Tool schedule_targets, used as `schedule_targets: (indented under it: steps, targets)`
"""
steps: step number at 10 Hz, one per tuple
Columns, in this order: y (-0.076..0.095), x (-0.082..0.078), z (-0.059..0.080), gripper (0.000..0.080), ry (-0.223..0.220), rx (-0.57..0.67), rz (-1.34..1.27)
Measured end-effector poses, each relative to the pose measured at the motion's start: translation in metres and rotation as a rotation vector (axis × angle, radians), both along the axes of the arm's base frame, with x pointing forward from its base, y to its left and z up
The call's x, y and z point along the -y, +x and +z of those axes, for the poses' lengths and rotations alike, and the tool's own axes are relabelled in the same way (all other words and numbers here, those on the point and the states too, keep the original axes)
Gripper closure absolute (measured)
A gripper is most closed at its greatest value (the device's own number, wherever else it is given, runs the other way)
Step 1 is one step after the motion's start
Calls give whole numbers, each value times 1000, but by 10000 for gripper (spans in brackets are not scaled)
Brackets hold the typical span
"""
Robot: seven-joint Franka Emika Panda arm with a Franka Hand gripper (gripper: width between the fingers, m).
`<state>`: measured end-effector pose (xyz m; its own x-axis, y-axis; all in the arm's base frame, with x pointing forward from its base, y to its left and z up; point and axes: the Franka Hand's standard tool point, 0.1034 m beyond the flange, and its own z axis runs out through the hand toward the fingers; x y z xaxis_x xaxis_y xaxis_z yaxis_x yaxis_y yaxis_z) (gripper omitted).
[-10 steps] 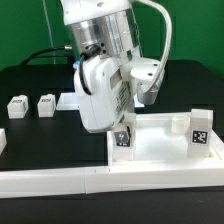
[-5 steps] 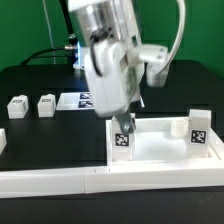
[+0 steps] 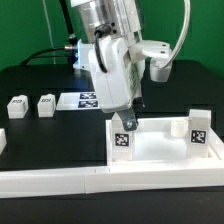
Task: Assemble square table
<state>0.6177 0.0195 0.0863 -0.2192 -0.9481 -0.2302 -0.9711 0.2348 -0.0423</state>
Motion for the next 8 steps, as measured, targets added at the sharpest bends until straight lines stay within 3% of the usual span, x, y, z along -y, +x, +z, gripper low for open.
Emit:
schedule_targets:
  steps: [8]
  targets:
    - [-15,-7,6,151,-53,125,681]
